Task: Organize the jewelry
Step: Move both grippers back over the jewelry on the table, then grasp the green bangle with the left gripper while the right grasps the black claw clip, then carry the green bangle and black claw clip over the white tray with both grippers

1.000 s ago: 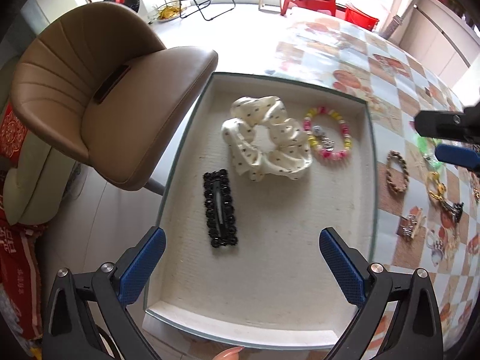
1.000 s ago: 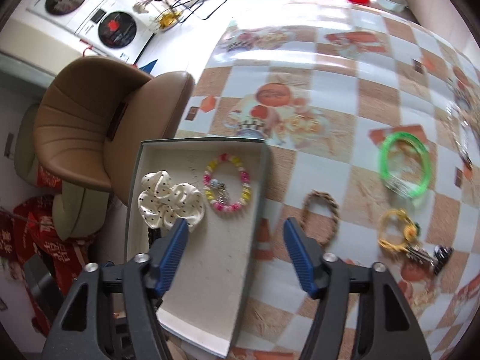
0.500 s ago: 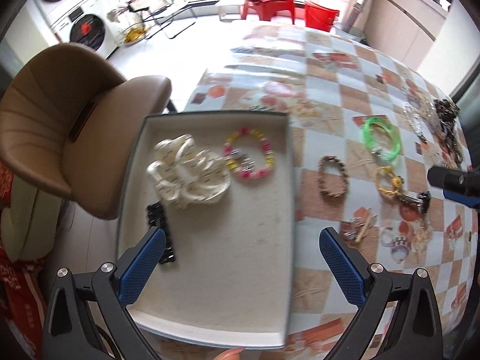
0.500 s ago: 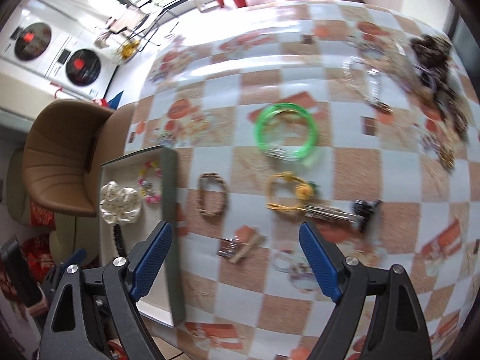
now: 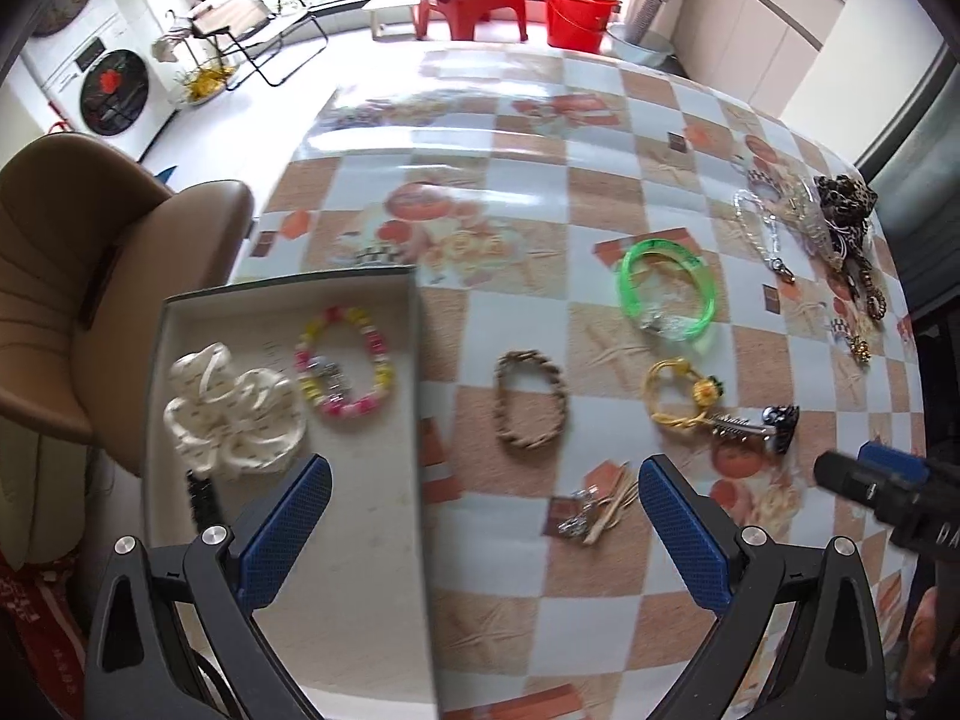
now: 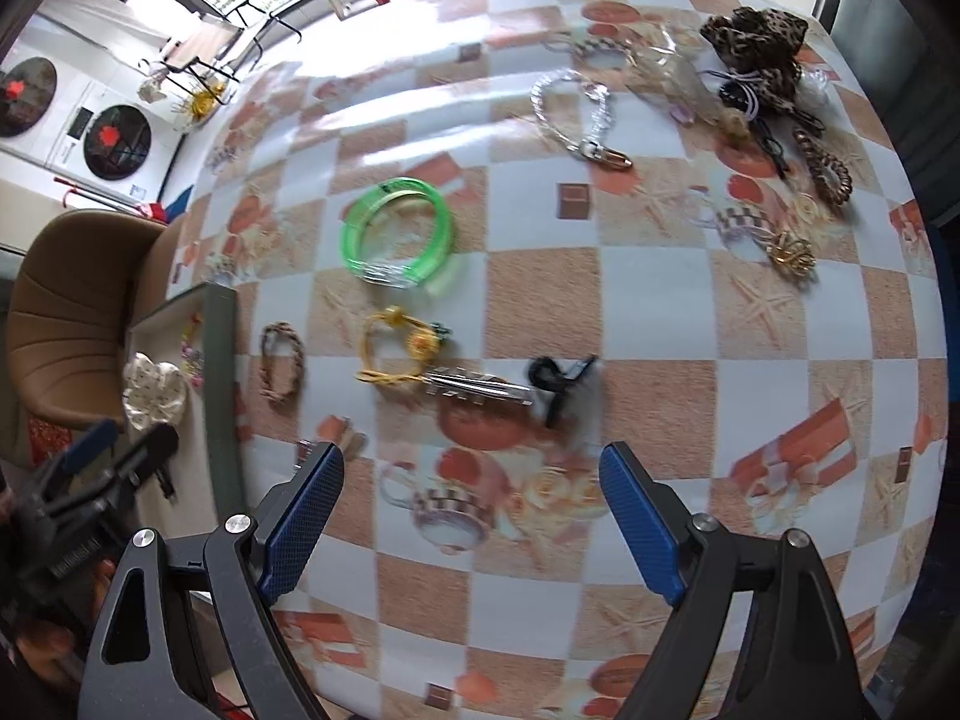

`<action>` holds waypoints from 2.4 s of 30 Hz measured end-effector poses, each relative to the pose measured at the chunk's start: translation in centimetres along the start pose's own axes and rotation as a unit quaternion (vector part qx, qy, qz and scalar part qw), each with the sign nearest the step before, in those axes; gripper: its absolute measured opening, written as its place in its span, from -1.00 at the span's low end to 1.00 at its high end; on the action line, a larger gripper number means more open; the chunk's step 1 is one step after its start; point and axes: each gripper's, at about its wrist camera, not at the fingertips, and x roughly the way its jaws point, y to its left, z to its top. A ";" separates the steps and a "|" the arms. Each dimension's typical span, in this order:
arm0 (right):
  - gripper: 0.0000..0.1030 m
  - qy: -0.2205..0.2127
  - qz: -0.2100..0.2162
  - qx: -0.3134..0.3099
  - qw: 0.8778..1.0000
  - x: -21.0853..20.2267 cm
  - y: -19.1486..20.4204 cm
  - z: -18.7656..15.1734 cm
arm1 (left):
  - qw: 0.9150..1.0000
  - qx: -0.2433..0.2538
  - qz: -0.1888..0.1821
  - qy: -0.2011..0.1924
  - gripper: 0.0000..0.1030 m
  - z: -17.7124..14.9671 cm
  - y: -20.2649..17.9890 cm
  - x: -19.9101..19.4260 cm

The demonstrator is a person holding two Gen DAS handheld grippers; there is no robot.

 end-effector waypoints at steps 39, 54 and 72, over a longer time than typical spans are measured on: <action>0.18 0.004 -0.095 -0.020 0.995 6.5 -2.0 1.7 | 0.997 0.052 -0.013 0.047 0.81 10.0 -8.4 12.6; -0.86 -0.015 -0.100 -0.028 0.995 6.6 0.3 3.7 | 0.996 0.082 -0.034 0.025 -0.42 10.1 -11.3 12.1; -0.88 -0.034 -0.024 0.014 0.999 1.9 -3.9 1.5 | 0.996 0.059 -0.072 0.003 -0.82 6.6 -9.4 6.8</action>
